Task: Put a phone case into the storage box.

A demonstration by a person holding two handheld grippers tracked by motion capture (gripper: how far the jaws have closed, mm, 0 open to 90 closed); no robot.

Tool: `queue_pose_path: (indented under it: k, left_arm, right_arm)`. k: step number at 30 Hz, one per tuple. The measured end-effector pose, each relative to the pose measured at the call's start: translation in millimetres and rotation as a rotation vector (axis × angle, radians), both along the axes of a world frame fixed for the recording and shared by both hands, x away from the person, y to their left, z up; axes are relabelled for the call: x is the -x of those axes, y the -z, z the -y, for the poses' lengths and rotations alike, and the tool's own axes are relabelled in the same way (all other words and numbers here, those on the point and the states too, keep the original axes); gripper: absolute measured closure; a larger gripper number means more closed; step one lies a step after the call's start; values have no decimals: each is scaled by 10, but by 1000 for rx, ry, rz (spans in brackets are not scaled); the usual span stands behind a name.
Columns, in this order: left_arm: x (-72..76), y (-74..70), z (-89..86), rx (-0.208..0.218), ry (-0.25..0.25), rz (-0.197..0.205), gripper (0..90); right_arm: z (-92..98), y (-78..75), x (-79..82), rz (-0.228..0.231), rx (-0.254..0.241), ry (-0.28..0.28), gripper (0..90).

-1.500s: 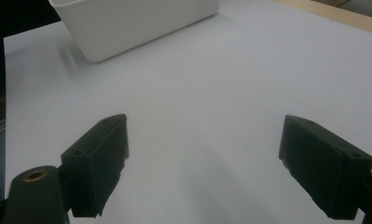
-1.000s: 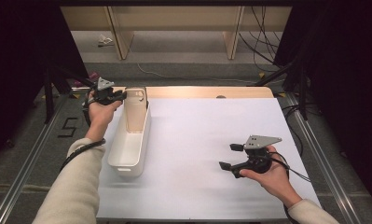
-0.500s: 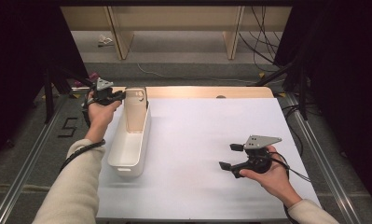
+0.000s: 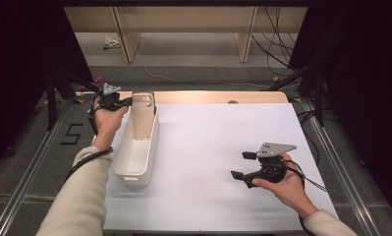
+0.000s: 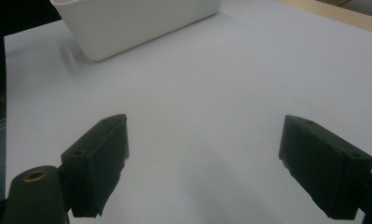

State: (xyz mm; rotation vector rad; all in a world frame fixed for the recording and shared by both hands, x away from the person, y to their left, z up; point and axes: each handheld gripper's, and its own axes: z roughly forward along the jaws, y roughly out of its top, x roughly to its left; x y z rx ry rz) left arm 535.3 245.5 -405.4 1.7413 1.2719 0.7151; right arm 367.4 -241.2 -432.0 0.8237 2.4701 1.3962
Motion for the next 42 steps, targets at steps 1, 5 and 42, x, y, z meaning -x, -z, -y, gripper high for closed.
queue_pose_path:
  k: [1, 5, 42]
  left_arm:
    - [-5, 6, -1, 1, -4, -4, 875]
    - [-17, 14, -3, -2, -7, -9, 865]
    - [461, -316, 56, 94, 42, 24, 240]
  right_arm:
    - [0, 0, 0, -1, 0, 0, 167]
    - [2, -1, 0, 0, -1, 0, 167]
    - [0, -3, -1, -1, -1, 5, 167]
